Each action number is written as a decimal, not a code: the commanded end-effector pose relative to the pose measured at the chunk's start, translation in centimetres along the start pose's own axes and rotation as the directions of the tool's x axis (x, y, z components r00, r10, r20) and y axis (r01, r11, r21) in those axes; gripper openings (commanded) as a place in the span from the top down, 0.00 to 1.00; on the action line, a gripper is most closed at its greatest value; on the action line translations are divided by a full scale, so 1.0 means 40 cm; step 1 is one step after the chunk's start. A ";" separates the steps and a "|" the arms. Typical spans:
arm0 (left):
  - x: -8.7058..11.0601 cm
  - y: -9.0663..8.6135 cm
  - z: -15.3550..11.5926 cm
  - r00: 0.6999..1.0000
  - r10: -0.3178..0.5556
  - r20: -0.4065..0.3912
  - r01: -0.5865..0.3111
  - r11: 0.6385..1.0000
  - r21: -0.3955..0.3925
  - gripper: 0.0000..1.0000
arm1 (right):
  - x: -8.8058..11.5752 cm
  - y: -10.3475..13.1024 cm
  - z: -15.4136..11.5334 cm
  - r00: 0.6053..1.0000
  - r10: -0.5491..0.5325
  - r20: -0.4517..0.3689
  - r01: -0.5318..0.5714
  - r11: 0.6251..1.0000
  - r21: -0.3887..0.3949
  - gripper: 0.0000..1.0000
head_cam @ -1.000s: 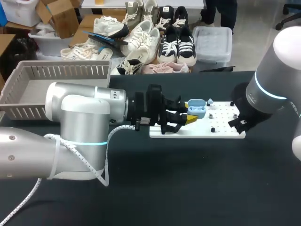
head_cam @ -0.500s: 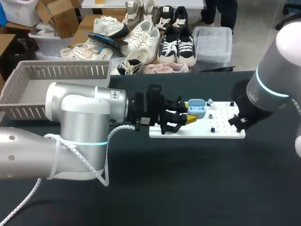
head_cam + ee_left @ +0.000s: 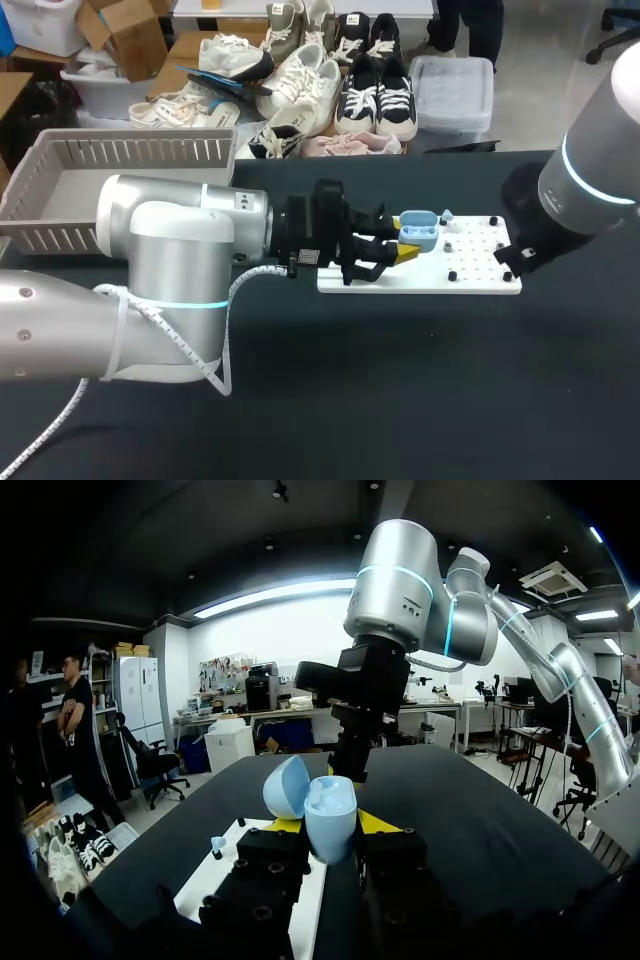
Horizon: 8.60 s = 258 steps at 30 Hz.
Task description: Pick up each earbud case from the left stands, insert the matching earbuds, close the lid, and place the case in the box.
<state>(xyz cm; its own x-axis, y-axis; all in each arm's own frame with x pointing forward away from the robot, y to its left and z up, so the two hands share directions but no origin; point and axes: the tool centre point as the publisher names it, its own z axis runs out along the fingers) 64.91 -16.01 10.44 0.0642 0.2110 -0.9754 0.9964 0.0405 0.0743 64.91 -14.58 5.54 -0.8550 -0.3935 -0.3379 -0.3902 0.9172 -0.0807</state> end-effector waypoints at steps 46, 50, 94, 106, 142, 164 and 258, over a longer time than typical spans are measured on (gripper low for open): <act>0.001 -0.004 0.002 1.000 0.001 0.003 -0.001 1.000 -0.008 1.00 | 0.016 0.092 -0.160 0.748 0.655 -0.107 -0.613 0.744 0.266 1.00; 0.001 -0.004 0.002 1.000 0.001 0.003 -0.001 1.000 -0.008 1.00 | 0.008 0.103 -0.184 0.720 0.688 -0.093 -0.648 0.714 0.266 1.00; 0.001 -0.004 0.002 1.000 0.001 0.003 -0.001 1.000 -0.008 1.00 | -0.210 0.312 -0.362 0.555 0.831 -0.049 -0.805 0.551 0.220 1.00; 0.001 -0.004 0.002 1.000 0.001 0.003 -0.001 1.000 -0.008 1.00 | -0.235 0.327 -0.322 0.539 0.842 -0.020 -0.825 0.532 0.189 1.00; 0.001 -0.004 0.002 1.000 0.001 0.003 -0.001 1.000 -0.008 1.00 | -0.203 0.323 -0.247 0.536 0.842 -0.061 -0.826 0.538 0.168 1.00; 0.001 -0.004 0.002 1.000 0.001 0.003 -0.001 1.000 -0.008 1.00 | -0.216 0.324 -0.232 0.542 0.837 -0.075 -0.822 0.546 0.163 1.00; 0.001 -0.004 0.002 1.000 0.001 0.003 -0.001 1.000 -0.008 1.00 | -0.214 0.317 -0.224 0.513 0.852 -0.103 -0.839 0.523 0.147 1.00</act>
<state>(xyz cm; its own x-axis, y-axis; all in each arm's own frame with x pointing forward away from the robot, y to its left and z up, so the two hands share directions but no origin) 64.89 -15.99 10.44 0.0642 0.2109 -0.9754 0.9964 0.0405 0.0743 64.30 -0.13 15.88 -0.8088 0.5704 -0.1429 0.5612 0.8214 0.1021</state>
